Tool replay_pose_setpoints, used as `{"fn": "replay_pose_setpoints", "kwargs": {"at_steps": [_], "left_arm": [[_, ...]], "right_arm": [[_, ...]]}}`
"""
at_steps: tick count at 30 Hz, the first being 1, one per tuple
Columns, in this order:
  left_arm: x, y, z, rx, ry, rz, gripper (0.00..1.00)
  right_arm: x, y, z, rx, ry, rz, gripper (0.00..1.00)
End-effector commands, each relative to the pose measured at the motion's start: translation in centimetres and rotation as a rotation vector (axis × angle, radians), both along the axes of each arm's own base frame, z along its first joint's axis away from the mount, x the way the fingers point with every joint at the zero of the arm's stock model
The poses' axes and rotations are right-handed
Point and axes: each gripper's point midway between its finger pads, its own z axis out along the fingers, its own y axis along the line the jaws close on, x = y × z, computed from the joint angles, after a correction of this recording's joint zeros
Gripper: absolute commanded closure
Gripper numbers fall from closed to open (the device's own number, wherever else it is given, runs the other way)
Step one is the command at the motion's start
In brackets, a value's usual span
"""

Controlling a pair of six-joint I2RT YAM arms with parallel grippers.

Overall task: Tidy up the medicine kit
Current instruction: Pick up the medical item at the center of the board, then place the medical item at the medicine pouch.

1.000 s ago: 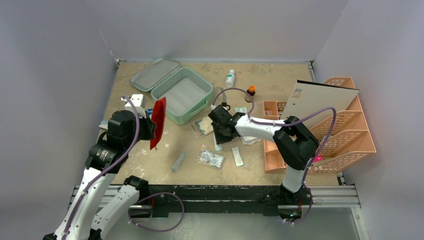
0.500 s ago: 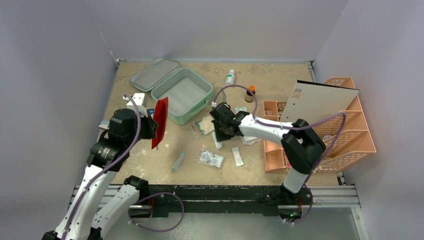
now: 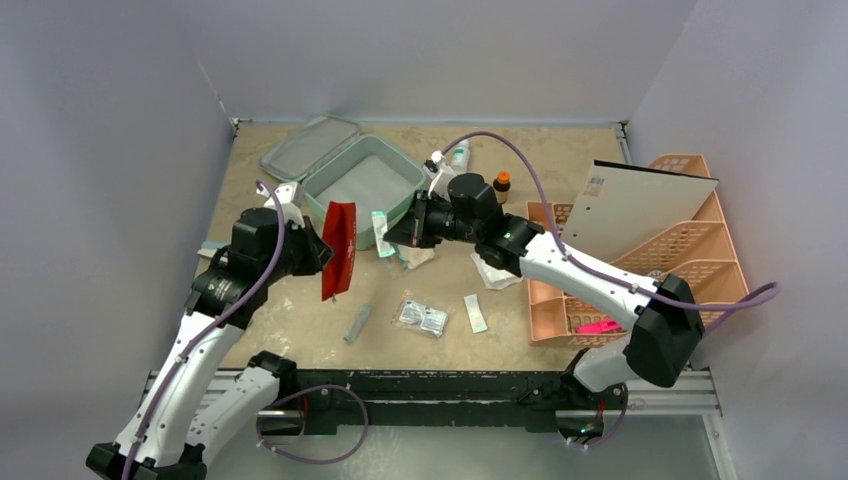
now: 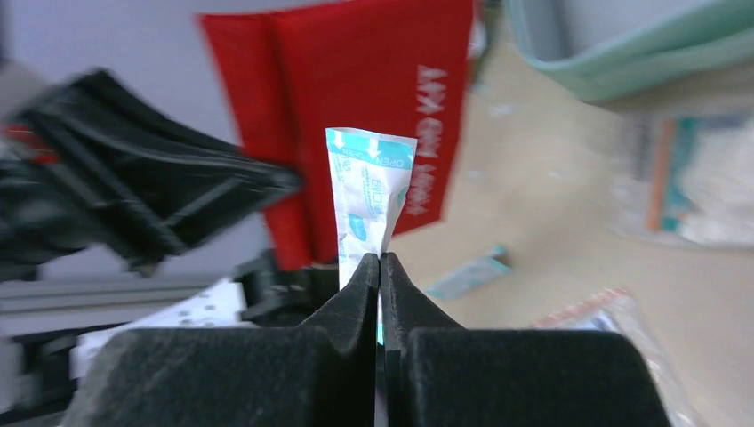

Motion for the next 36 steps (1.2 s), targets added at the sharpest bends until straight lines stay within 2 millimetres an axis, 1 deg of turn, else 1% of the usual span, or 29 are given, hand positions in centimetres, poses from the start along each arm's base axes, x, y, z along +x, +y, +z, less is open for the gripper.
{"fn": "replay_pose_setpoints", "kwargs": {"at_steps": [1, 4, 6, 10, 13, 16, 19, 24, 28, 32, 36], "left_arm": [[0.6, -1.4, 0.8, -0.085, -0.015, -0.012, 1.0], [0.8, -1.5, 0.3, -0.087, 0.001, -0.011, 1.0], [0.9, -1.8, 0.0, -0.094, 0.011, -0.017, 1.0], [1.0, -2.1, -0.2, -0.108, 0.019, -0.028, 1.0], [1.0, -2.3, -0.4, -0.113, 0.023, -0.031, 1.0], [1.0, -2.5, -0.2, -0.122, 0.02, -0.039, 1.0], [0.9, -2.7, 0.3, -0.137, 0.01, -0.047, 1.0], [0.6, -2.4, 0.9, -0.141, -0.005, -0.038, 1.0], [0.6, -2.4, 1.0, -0.145, -0.008, -0.038, 1.0], [0.5, -2.8, 1.2, -0.157, -0.012, -0.053, 1.0], [0.6, -2.7, 1.4, -0.156, -0.017, -0.053, 1.0]], "right_arm": [[-1.4, 3.2, 6.4, 0.313, 0.03, 0.082, 1.0], [-1.3, 4.3, 7.4, 0.378, 0.062, 0.085, 1.0], [-1.2, 5.2, 7.4, 0.412, 0.099, 0.095, 1.0], [-1.7, 7.2, 7.9, 0.461, 0.147, 0.124, 1.0], [-2.3, 8.5, 7.7, 0.464, 0.169, 0.14, 1.0], [-2.0, 9.3, 6.3, 0.438, 0.208, 0.104, 1.0], [-1.1, 9.3, 4.1, 0.383, 0.241, 0.039, 1.0], [0.2, 8.3, 0.9, 0.268, 0.237, -0.066, 1.0], [1.0, 7.5, -0.4, 0.189, 0.216, -0.117, 1.0], [1.4, 7.2, -1.2, 0.137, 0.204, -0.137, 1.0], [2.3, 6.3, -2.4, 0.047, 0.176, -0.189, 1.0]]}}
